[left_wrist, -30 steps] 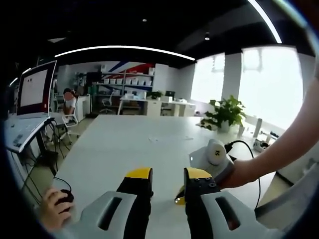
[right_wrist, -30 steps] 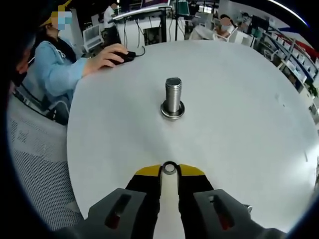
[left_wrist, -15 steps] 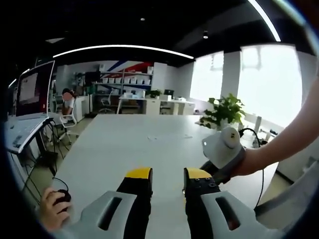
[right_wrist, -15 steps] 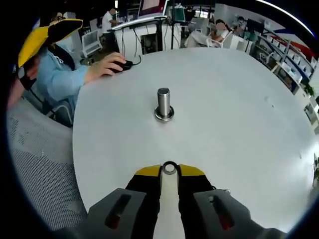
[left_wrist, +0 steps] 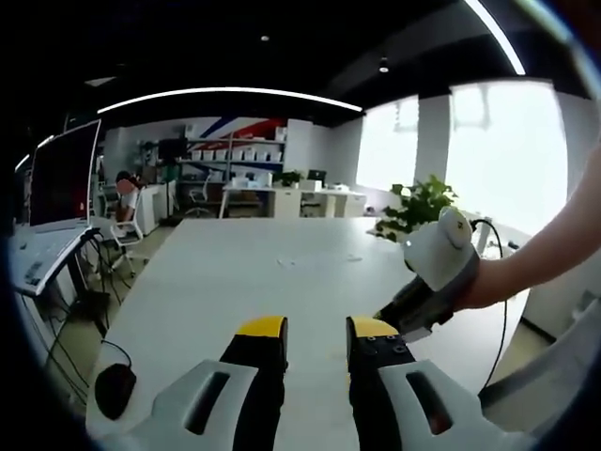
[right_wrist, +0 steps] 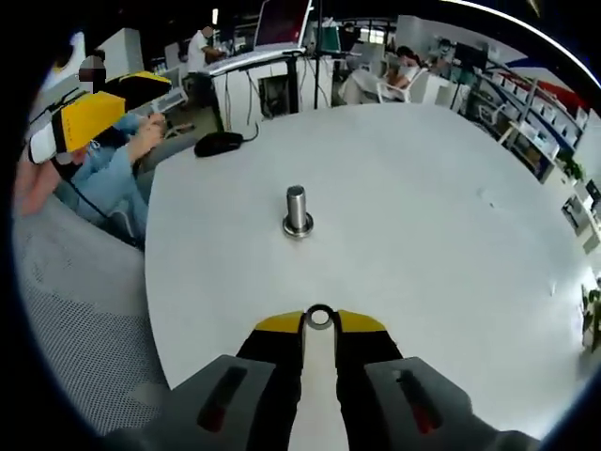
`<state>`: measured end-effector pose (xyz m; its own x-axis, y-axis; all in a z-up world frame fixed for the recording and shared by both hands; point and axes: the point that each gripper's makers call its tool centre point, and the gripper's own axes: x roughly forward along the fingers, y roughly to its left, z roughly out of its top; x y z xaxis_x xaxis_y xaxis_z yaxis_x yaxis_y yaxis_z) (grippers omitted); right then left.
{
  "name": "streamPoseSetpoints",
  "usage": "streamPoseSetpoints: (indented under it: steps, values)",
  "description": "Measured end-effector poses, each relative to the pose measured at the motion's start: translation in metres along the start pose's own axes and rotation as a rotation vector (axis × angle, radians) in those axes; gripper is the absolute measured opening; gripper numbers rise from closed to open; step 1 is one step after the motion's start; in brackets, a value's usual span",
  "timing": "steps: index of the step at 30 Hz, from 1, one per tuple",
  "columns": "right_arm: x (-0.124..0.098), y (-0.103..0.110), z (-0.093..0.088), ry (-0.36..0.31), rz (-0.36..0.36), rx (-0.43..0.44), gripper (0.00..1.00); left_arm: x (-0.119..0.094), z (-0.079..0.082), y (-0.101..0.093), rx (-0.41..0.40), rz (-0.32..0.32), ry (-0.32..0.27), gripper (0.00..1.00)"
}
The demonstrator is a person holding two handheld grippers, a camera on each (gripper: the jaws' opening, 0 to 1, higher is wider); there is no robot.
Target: Place the washer onto the threaded stud by aligning its center hole with the stud, sliding it down to the base, and recovering from edge contact or off-axis alignment until the washer reaches the visible bottom stop.
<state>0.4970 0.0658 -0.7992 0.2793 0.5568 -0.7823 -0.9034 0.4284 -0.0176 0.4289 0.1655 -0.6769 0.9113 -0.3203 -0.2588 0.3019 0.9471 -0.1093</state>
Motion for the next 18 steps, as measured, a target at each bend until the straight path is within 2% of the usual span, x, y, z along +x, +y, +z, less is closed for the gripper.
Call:
streamPoseSetpoints:
  steps: [10,18]
  values:
    - [-0.02,-0.019,0.0,-0.005,-0.048,-0.022,0.13,0.0,-0.001,0.0,0.011,0.005,0.003,0.23]
    - [-0.026,-0.027,-0.007,0.019,-0.067,-0.023,0.13,0.0,0.0,0.0,0.02,0.007,0.007,0.23]
